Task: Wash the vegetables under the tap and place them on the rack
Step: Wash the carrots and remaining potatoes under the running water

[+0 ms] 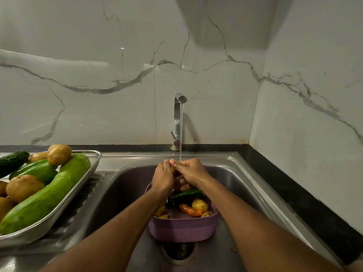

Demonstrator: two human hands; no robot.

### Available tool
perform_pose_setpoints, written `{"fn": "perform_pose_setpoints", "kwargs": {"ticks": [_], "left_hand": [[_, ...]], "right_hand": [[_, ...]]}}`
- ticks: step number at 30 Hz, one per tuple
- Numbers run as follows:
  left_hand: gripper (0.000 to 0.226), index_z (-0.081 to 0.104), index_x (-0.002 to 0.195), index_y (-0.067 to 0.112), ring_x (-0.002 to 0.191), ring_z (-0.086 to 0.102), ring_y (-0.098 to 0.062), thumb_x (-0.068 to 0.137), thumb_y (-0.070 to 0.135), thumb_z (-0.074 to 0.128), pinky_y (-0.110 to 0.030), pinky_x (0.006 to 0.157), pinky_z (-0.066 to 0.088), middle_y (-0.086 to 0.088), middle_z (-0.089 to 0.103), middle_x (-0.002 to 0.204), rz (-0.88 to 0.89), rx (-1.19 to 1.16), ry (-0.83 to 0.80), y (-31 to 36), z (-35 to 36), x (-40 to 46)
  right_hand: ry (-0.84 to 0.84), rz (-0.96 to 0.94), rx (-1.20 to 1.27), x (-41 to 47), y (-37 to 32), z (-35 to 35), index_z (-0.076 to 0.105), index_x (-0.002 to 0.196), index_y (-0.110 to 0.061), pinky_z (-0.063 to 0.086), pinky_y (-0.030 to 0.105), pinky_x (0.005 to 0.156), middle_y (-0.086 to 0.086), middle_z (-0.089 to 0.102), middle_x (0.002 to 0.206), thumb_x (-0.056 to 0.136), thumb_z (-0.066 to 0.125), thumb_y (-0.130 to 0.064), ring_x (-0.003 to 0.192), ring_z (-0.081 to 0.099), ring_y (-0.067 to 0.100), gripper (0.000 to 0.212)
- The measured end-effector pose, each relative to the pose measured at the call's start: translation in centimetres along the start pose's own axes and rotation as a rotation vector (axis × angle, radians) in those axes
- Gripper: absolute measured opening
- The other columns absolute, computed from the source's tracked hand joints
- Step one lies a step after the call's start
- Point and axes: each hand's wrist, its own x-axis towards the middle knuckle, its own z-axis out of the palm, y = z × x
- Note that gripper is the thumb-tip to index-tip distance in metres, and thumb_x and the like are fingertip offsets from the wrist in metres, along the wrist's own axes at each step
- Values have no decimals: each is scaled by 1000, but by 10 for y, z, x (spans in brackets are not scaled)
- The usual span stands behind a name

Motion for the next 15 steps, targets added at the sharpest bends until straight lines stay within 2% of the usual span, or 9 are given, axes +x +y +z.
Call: {"fn": "perform_pose_setpoints", "kwargs": {"ticks": [2,4,5,7,9,11,13,15], "left_hand": [[42,63,113,13,100,70,-25,112,36,29,-50,97,57,-14,70,104,7,-17,-5,1,-1,-1],[43,65,104,13,91,72,-22,113,35,29,-44,88,61,-13,71,96,7,-32,-10,2,1,-1],[45,65,101,13,82,71,-19,113,35,28,-37,79,63,-12,71,91,10,-25,-10,3,1,-2],[49,65,94,12,67,65,-12,113,34,26,-26,59,54,-10,68,79,37,5,10,5,5,-5],[52,66,89,9,66,65,-15,113,35,27,-30,61,55,-10,67,73,59,13,52,4,7,-6],[54,65,87,8,68,64,-19,112,39,28,-37,65,55,-11,67,73,79,12,85,2,6,-5],[54,65,87,10,69,63,-19,112,42,28,-35,66,51,-11,66,76,97,32,82,-1,5,-5],[53,65,93,11,75,66,-20,112,44,27,-36,73,54,-13,68,84,88,29,64,-1,4,-7]], "right_hand": [[10,-20,-13,3,0,3,71,101,-16,66,40,71,8,75,93,102,56,-51,83,76,27,38],[64,-47,-39,4,-1,7,67,98,-18,65,37,76,4,70,92,103,49,-55,85,71,21,41],[110,-63,-51,4,-1,10,67,102,-19,62,35,80,1,69,93,104,46,-56,86,69,17,43],[212,-84,-82,1,-3,16,67,111,-20,55,30,81,-4,66,94,105,41,-58,86,64,11,46],[298,-98,-144,1,-6,22,68,109,-23,50,28,76,-8,64,88,106,37,-58,81,60,7,47],[393,-100,-211,1,-6,28,68,94,-24,46,26,67,-9,63,79,106,34,-59,74,59,6,50],[493,-77,-221,0,-5,28,65,82,-20,40,22,59,-6,62,73,107,34,-58,69,59,7,55],[509,-47,-213,4,-3,26,67,82,-16,45,23,59,-2,65,74,106,35,-59,71,63,10,59]]}}
